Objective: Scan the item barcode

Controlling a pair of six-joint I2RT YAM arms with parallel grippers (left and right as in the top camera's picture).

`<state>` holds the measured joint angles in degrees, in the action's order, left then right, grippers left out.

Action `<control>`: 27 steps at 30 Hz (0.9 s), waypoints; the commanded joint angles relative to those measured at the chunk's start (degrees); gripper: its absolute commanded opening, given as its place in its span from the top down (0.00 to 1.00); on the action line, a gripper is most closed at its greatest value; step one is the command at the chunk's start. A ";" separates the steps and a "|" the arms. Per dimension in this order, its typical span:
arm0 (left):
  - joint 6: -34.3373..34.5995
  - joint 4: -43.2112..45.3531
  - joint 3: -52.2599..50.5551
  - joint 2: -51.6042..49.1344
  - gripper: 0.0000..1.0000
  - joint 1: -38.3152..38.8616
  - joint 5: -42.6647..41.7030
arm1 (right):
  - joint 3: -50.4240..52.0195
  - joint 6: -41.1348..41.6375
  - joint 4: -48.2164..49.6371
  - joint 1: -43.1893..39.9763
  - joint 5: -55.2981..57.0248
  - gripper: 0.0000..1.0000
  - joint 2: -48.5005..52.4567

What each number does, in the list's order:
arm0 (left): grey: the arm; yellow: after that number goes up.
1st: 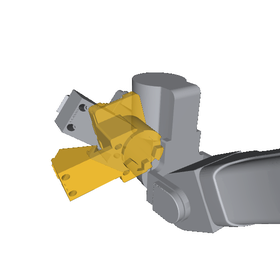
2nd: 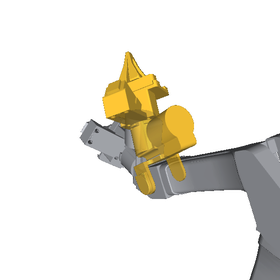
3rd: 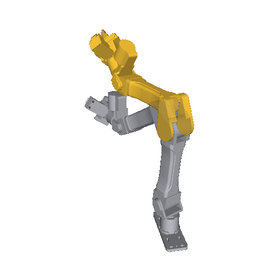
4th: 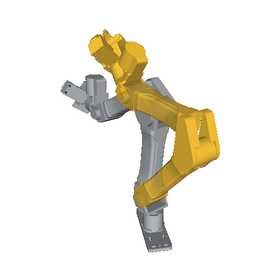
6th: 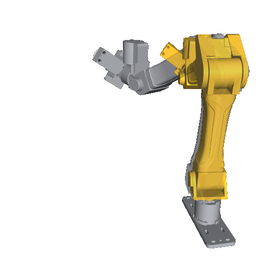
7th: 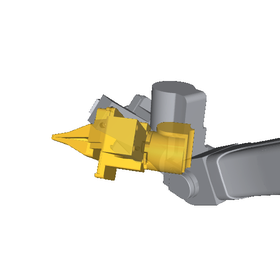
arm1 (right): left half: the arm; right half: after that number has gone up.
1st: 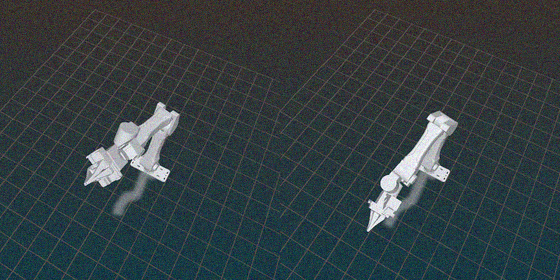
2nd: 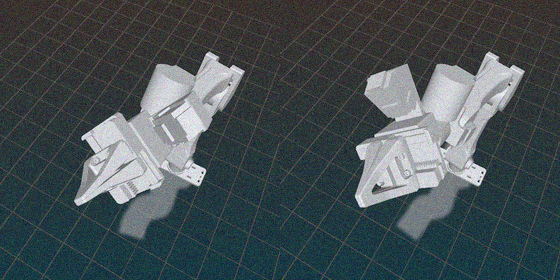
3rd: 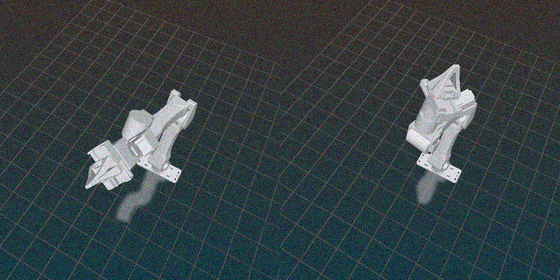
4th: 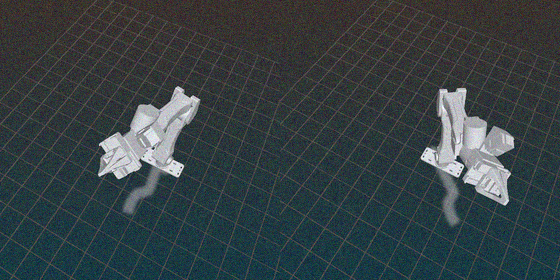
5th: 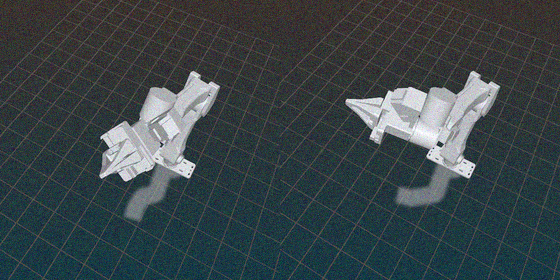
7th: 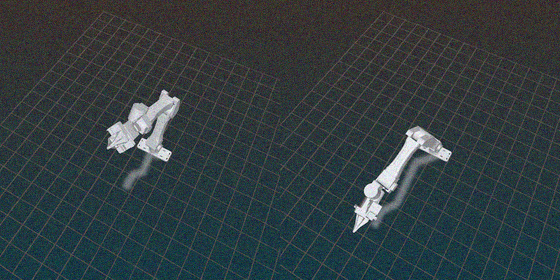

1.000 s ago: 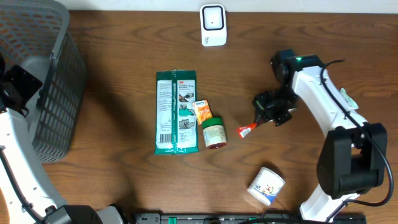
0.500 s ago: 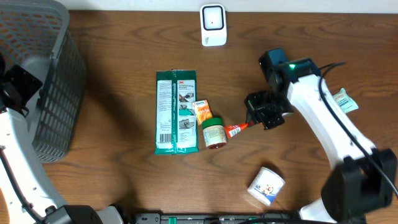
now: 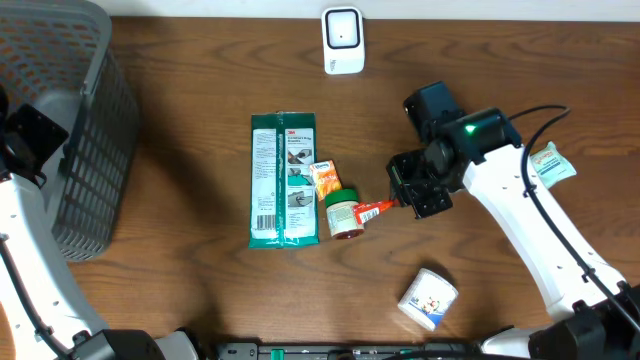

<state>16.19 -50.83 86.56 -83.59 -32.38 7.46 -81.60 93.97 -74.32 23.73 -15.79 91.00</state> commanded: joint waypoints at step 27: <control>-0.72 -0.15 0.76 -0.44 0.07 -0.17 0.33 | -0.09 2.01 -0.04 0.37 5.29 0.98 -0.79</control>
<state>16.19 -50.83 86.56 -83.59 -32.38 7.46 -81.60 95.07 -74.30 23.77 -12.25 91.00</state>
